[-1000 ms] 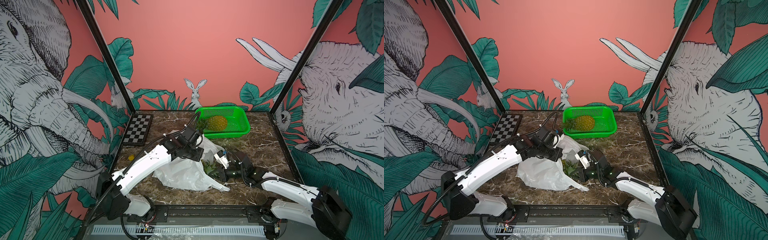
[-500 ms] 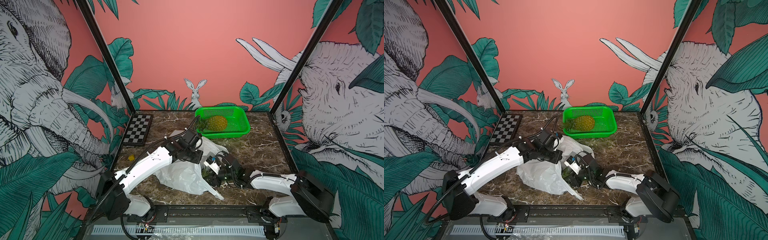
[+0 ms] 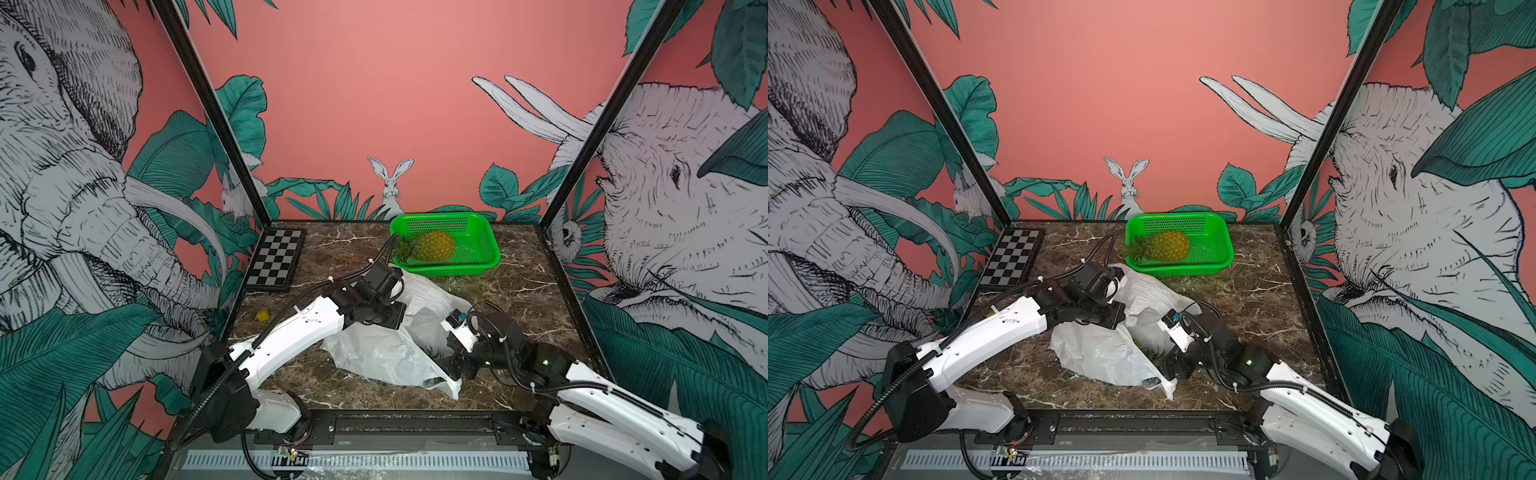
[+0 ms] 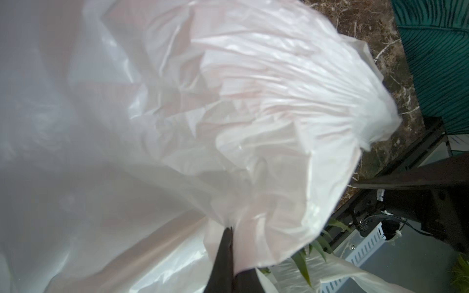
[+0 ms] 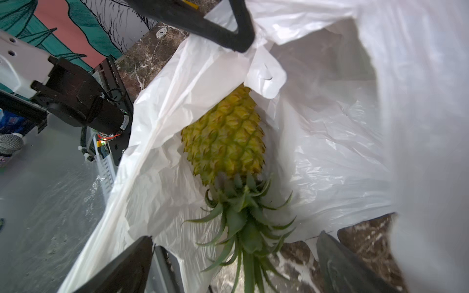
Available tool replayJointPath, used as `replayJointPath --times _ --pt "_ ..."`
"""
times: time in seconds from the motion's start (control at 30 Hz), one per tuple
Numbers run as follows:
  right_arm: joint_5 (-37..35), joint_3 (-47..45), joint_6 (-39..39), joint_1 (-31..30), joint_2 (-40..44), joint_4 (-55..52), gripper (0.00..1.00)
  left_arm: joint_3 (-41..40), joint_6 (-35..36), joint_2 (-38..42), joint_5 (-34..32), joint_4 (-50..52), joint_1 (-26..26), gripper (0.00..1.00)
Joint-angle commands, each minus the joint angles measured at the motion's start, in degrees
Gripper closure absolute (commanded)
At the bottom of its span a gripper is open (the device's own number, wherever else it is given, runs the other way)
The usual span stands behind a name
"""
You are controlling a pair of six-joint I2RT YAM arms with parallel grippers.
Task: Place the pineapple into a plastic bag & tie a knot
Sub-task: Place the pineapple in the plastic bag, then pick up the pineapple from the basket.
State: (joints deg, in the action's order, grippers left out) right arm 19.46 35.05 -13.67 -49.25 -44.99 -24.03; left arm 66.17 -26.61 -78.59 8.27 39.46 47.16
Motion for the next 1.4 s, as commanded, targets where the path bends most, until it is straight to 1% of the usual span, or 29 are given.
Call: replayJointPath --times 0.0,0.1,0.17,0.2,0.23,0.3,0.33,0.43,0.47,0.57,0.67,0.77,0.9,0.93,0.97,1.0,1.03,1.07,1.1,1.13,1.17,1.2,1.23,1.3,1.37 --pt "-1.0 5.3 -5.3 0.0 2.8 -11.6 0.01 -0.5 -0.3 0.6 0.1 -1.4 -0.2 1.0" --pt "-4.7 11.7 -10.5 0.1 2.8 -10.6 0.01 -0.3 0.1 0.1 0.3 -1.0 -0.2 1.0" --pt "-5.1 15.0 -15.9 0.1 0.6 -7.2 0.01 -0.6 0.3 0.0 0.5 -1.3 -0.3 1.0" --pt "-4.9 16.6 -17.7 0.1 -0.9 -7.1 0.01 -0.5 0.3 -0.1 0.6 -1.4 -0.2 1.0" --pt "-4.1 18.0 -18.7 0.1 -2.7 -7.2 0.01 -0.5 0.3 -0.3 0.7 -1.5 -0.2 1.0" --pt "-2.3 18.6 -17.6 -0.4 -5.8 -9.1 0.04 -0.4 0.0 -0.7 1.4 -1.7 -0.3 1.0" --pt "-4.5 17.7 -16.7 -0.6 -6.8 -10.7 0.06 -0.3 0.1 -0.8 1.8 -1.8 -0.2 1.0" --pt "-15.9 12.8 -15.1 -0.9 -7.2 -12.6 0.1 -1.1 0.1 -0.2 2.0 -2.5 -0.2 1.0" --pt "-19.2 10.3 -14.6 -0.9 -6.6 -11.4 0.09 -1.4 0.0 0.1 2.0 -2.8 -0.1 1.0" --pt "-24.4 3.7 -13.4 -0.9 -4.1 -6.2 0.08 -1.9 0.0 0.7 2.1 -3.3 -0.2 1.0" --pt "-19.9 1.5 -14.2 -0.7 -1.4 0.7 0.04 -2.2 0.4 1.0 2.6 -2.4 -0.2 1.0" --pt "-18.1 4.6 -17.5 -0.6 0.9 2.5 0.03 -3.1 0.8 1.7 2.6 -1.6 0.3 1.0" --pt "-14.4 9.0 -19.9 -0.7 3.8 2.7 0.03 -4.1 0.1 2.8 2.4 -2.5 0.9 1.0" --pt "-14.1 10.0 -20.5 -0.7 4.0 3.6 0.03 -4.1 0.0 2.8 2.3 -2.6 1.0 1.0" --pt "-16.2 11.5 -21.6 -0.6 3.4 3.7 0.04 -4.0 -0.1 2.8 2.2 -2.9 1.2 1.0" --pt "-19.2 13.1 -22.5 -0.6 1.9 3.2 0.04 -4.0 -0.3 2.8 2.1 -3.1 1.4 1.0" --pt "-24.2 15.7 -24.1 -0.5 -0.9 1.8 0.06 -4.0 -0.4 2.7 1.9 -3.3 1.7 1.0" --pt "-28.7 19.1 -28.0 -0.1 -4.9 -0.7 0.06 -3.9 -0.5 2.6 1.7 -3.4 1.9 1.0" --pt "-30.9 22.9 -31.6 0.6 -9.2 -4.1 0.06 -3.9 -0.6 2.6 1.5 -3.4 2.0 1.0" --pt "-33.3 27.9 -36.8 1.0 -14.8 -9.6 0.06 -3.7 -0.8 2.5 1.2 -3.5 2.1 1.0" --pt "-32.6 33.2 -38.7 1.3 -20.5 -13.1 0.06 -3.3 -0.7 2.4 1.0 -3.4 2.2 1.0" --pt "-32.6 37.8 -39.2 1.2 -24.9 -15.3 0.04 -3.0 -0.8 2.2 0.8 -2.9 2.3 1.0" --pt "-34.2 42.9 -42.2 1.2 -29.2 -18.4 0.03 -2.8 -0.9 2.0 0.6 -2.7 2.4 1.0" --pt "-35.0 47.1 -46.4 1.6 -34.3 -15.9 0.04 -2.7 -1.2 1.9 0.2 -2.2 2.5 1.0" --pt "-38.2 48.1 -54.8 2.7 -37.7 -10.6 0.04 -3.2 -1.6 2.6 -0.5 -2.4 2.4 1.0"
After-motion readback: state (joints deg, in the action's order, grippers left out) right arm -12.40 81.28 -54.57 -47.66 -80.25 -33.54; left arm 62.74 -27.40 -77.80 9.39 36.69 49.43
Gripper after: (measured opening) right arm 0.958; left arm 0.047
